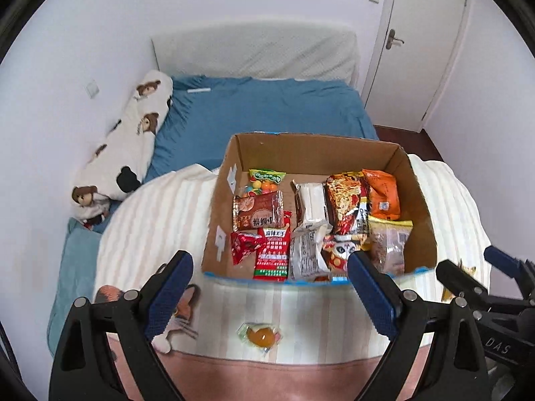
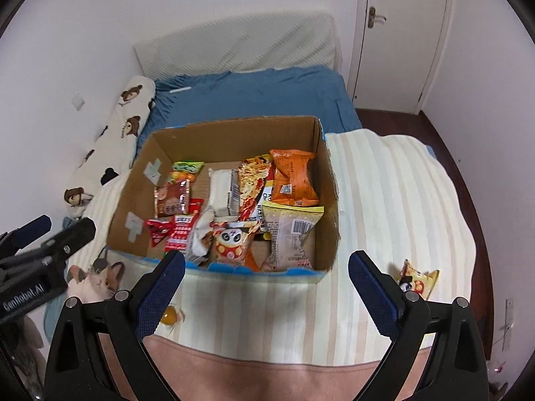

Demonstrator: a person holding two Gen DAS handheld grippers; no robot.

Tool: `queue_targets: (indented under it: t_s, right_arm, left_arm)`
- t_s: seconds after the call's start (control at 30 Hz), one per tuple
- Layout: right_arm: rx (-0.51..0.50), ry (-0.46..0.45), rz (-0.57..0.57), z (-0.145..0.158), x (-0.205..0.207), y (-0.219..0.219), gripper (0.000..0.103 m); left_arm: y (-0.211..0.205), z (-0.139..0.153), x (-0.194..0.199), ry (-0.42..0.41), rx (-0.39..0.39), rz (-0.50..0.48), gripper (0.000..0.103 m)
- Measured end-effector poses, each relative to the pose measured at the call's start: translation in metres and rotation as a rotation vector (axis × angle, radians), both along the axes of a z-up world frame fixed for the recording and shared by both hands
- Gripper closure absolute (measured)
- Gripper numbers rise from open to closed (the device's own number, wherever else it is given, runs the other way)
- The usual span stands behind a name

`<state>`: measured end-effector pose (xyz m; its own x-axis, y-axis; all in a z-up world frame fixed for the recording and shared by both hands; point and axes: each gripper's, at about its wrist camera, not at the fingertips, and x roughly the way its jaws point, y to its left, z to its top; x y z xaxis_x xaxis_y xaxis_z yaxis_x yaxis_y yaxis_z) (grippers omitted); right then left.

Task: Organize snacks
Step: 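Move both tools back over the remaining snacks on the bed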

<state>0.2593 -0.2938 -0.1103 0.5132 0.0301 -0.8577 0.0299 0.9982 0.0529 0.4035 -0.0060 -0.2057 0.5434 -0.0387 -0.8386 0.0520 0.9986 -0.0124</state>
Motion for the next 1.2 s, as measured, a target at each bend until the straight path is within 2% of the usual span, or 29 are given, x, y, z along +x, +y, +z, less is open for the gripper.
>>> queue_targets:
  t_s: [0.23, 0.33, 0.37, 0.43, 0.53, 0.73, 0.83, 0.97, 1.1, 1.2]
  right_arm:
    - [0.015, -0.051, 0.023, 0.024, -0.039, 0.007, 0.003]
    - [0.036, -0.055, 0.013, 0.026, -0.049, 0.002, 0.001]
    - [0.051, -0.054, 0.005, 0.024, -0.052, -0.001, 0.001]
    - [0.074, -0.04, -0.012, 0.016, -0.054, -0.011, 0.001]
    - [0.083, -0.005, -0.068, -0.004, -0.054, -0.037, 0.001]
    - [0.1, 0.109, -0.309, -0.07, -0.046, -0.13, 0.001]
    - [0.063, 0.157, -0.413, -0.107, -0.037, -0.177, 0.001]
    - [0.095, 0.196, -0.455, -0.142, -0.021, -0.214, 0.001]
    - [0.128, 0.23, -0.443, -0.172, -0.001, -0.226, 0.001]
    - [0.095, 0.284, -0.434, -0.196, 0.013, -0.228, 0.002]
  left_arm:
    - [0.003, 0.011, -0.036, -0.035, -0.018, 0.019, 0.008]
    - [0.004, 0.01, -0.044, -0.038, -0.059, 0.019, 0.006]
    - [0.004, 0.008, -0.044, -0.036, -0.08, 0.019, 0.0]
    - [0.003, -0.001, -0.045, -0.017, -0.119, 0.023, 0.0]
    - [-0.003, -0.019, -0.041, 0.023, -0.124, 0.036, 0.0]
    - [-0.03, -0.069, -0.032, 0.085, -0.063, 0.057, 0.0]
    - [-0.047, -0.097, -0.022, 0.135, -0.058, 0.053, 0.0]
    - [-0.069, -0.125, -0.011, 0.177, -0.042, 0.042, 0.0]
    - [-0.081, -0.144, -0.002, 0.205, -0.03, 0.038, 0.0]
    - [-0.08, -0.156, 0.002, 0.224, -0.021, 0.044, 0.0]
